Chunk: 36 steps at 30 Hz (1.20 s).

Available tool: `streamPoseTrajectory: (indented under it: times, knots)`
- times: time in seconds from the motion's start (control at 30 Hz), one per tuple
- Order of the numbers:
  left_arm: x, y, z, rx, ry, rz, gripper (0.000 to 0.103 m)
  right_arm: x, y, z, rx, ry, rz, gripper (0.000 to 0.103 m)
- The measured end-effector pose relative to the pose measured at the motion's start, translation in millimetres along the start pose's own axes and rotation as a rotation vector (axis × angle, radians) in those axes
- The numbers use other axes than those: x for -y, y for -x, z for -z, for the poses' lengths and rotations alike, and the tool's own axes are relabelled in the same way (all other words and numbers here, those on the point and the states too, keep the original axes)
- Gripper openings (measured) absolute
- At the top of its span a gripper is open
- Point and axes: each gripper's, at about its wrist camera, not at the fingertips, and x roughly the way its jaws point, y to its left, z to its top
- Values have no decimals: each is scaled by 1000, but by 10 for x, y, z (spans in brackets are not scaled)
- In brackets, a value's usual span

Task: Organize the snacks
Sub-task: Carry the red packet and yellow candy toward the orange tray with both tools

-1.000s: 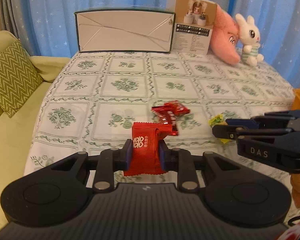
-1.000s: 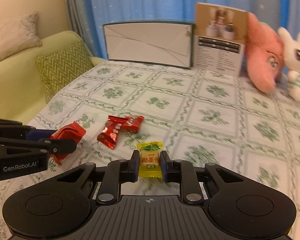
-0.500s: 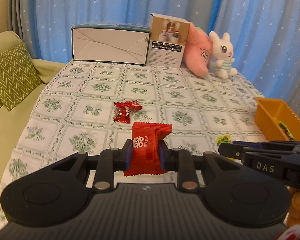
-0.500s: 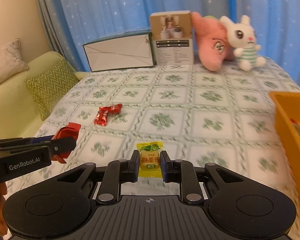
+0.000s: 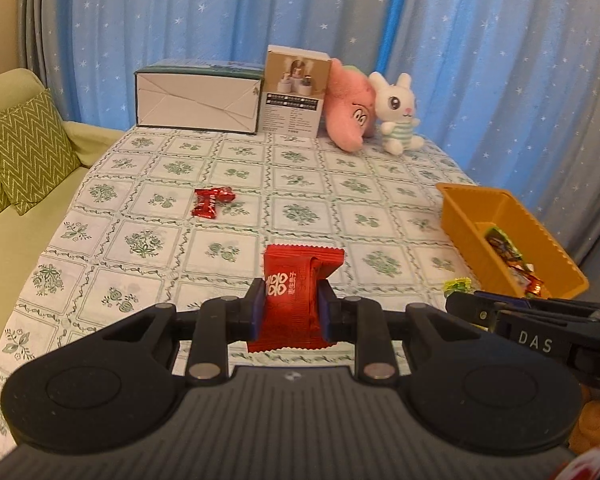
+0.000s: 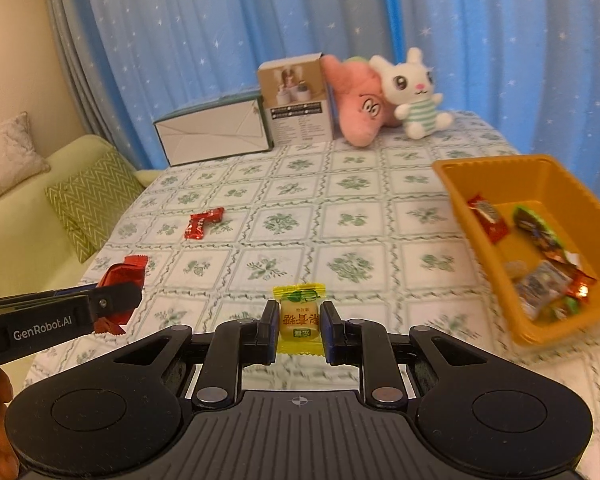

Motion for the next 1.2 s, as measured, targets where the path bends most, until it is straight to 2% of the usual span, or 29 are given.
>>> streamPoseTrajectory:
  times: [0.27, 0.53, 1.2]
  knots:
    - [364, 335, 139, 11, -54, 32, 24, 72, 498, 140, 41, 19, 34, 22]
    - [617, 511, 196, 17, -89, 56, 24, 258, 807, 234, 72, -11, 60, 22]
    - [1267, 515, 202, 1, -148, 159, 24, 861, 1270, 277, 118, -92, 182, 22]
